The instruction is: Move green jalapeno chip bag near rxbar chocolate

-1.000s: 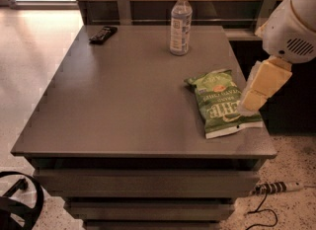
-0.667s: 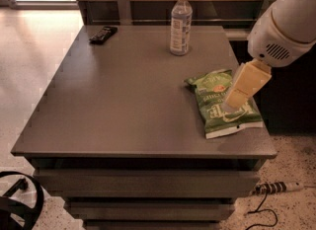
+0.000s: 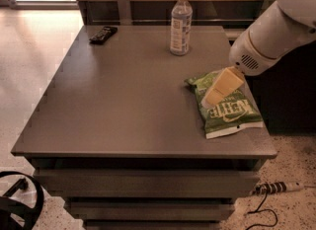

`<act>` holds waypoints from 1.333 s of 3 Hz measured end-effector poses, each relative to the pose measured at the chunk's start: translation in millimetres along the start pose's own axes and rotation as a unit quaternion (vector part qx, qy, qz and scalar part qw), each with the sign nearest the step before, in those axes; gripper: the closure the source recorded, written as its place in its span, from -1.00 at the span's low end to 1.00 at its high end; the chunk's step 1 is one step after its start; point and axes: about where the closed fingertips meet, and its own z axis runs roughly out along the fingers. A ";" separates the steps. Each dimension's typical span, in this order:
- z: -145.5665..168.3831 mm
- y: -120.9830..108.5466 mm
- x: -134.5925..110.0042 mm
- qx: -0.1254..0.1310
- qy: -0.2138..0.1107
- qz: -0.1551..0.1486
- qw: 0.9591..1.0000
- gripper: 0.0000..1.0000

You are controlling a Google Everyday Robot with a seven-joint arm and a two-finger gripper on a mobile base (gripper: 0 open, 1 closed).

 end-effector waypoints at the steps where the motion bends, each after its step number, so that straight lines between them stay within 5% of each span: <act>1: 32.0 -2.1 17.0 -0.018 -0.003 0.036 0.999 -1.00; 2: 56.4 1.8 41.2 -0.033 0.006 0.065 0.997 -1.00; 4: 66.0 19.1 54.5 -0.043 0.008 0.070 0.997 -0.16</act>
Offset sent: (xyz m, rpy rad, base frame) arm -0.0040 -0.0298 -0.1099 0.0926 0.1614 -0.1445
